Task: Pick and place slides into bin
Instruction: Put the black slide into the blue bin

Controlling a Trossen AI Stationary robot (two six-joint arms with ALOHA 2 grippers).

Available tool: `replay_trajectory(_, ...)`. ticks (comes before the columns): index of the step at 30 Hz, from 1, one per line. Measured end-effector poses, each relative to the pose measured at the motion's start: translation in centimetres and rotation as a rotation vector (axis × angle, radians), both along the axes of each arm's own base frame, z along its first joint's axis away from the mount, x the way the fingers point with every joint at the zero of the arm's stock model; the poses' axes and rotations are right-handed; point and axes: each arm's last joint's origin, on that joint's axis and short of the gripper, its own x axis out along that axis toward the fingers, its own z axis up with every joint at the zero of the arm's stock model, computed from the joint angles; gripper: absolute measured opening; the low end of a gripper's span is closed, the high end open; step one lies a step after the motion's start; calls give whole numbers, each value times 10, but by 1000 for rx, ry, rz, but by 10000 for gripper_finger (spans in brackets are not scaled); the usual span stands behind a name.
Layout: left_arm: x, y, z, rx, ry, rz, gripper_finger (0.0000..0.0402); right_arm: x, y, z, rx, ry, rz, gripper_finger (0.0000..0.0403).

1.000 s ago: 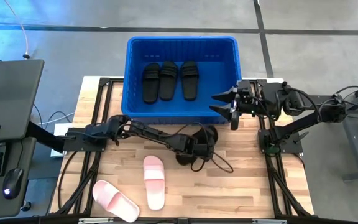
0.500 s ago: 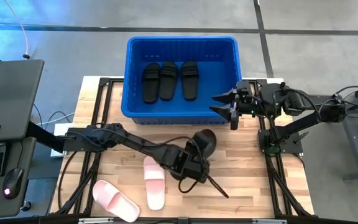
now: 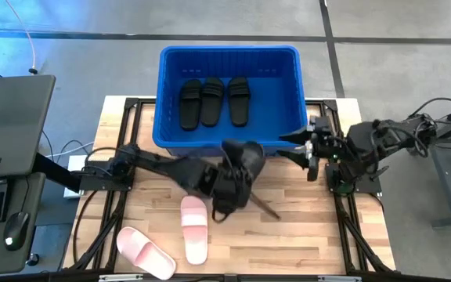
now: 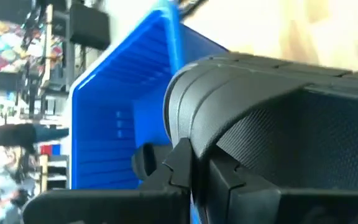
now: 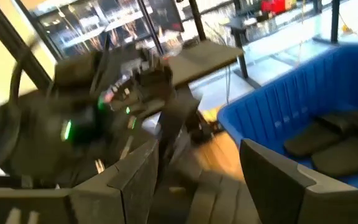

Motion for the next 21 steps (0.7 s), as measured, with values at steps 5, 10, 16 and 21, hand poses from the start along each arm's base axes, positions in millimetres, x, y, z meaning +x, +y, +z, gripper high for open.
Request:
replay_trajectory(5,8,36,11,-34,-109,75,5,-3,17,-11,37,75,0,215)
replay_trajectory(10,20,79,21,-59,-251,136,4,-4,29,-18,61,109,-33,215)
replay_trajectory(16,39,146,26,-17,-403,165,6,-7,38,-21,31,111,-70,215)
replay_trajectory(21,52,212,-8,-152,-467,224,8,-11,42,-24,48,118,-92,215)
